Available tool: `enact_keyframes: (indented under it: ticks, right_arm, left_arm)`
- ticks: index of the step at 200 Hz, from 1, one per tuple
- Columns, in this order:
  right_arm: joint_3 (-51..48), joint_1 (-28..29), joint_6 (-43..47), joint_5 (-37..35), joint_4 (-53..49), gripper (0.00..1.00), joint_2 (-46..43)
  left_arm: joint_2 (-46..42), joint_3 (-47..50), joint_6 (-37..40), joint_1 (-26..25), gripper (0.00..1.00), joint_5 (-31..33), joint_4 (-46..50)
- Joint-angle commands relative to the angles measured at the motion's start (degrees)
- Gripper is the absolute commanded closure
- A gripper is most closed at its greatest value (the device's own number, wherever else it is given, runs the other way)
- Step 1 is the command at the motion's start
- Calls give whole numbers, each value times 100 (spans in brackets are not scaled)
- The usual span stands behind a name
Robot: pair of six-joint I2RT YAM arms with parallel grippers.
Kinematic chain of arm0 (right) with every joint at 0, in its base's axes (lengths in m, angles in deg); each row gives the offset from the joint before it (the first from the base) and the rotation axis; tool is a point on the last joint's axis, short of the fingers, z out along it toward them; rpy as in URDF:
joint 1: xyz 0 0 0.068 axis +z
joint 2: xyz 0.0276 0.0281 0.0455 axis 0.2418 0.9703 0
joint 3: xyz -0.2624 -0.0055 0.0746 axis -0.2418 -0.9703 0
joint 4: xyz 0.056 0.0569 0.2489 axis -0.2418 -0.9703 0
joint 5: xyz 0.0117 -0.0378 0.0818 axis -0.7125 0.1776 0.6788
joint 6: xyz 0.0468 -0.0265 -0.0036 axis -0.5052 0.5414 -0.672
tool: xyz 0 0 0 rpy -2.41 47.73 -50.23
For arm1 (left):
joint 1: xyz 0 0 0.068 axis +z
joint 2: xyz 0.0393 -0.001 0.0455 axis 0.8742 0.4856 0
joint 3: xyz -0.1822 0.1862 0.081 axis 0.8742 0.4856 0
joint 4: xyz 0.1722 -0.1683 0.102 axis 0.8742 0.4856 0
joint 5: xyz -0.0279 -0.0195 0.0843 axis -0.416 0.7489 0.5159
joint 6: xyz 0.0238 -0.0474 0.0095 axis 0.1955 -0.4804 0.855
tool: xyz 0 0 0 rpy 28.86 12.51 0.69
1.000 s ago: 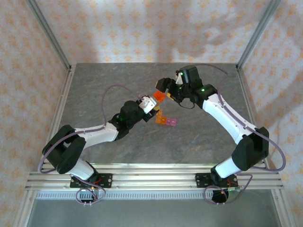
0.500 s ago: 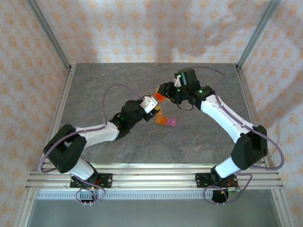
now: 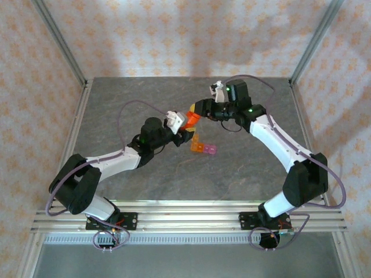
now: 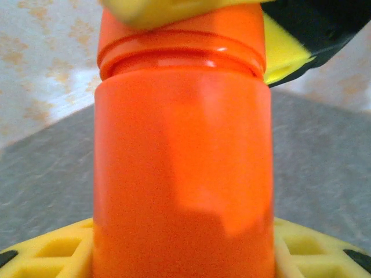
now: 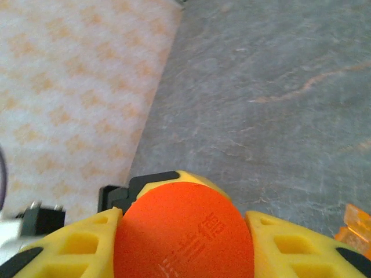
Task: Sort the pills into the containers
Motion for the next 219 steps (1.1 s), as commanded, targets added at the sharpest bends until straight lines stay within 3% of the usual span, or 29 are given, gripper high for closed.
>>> enact_keyframes:
  ticks: [1, 13, 31, 44, 89, 127, 219]
  right_arm:
    - [264, -217, 605, 762, 149, 62, 147]
    - [381, -223, 504, 870, 119, 53, 197]
    - [469, -218, 268, 518, 30, 25, 113]
    - [564, -234, -29, 110, -171, 16, 41]
    - [805, -227, -1350, -949, -781, 14, -1]
    - [926, 63, -1478, -1670, -1181, 13, 1]
    - [760, 433, -1547, -1711, -1144, 18, 69]
  left_arm:
    - [-305, -12, -855, 144, 100, -676, -585]
    - [-314, 22, -771, 143, 100, -546, -577]
    - [-315, 14, -563, 145, 100, -272, -403]
    - [-340, 20, -289, 112, 100, 58, -238]
    - [-297, 7, 1084, -244, 100, 1443, 192]
    - [-115, -7, 1815, -552, 100, 2218, 85]
    - [128, -116, 1907, -664, 100, 2340, 0]
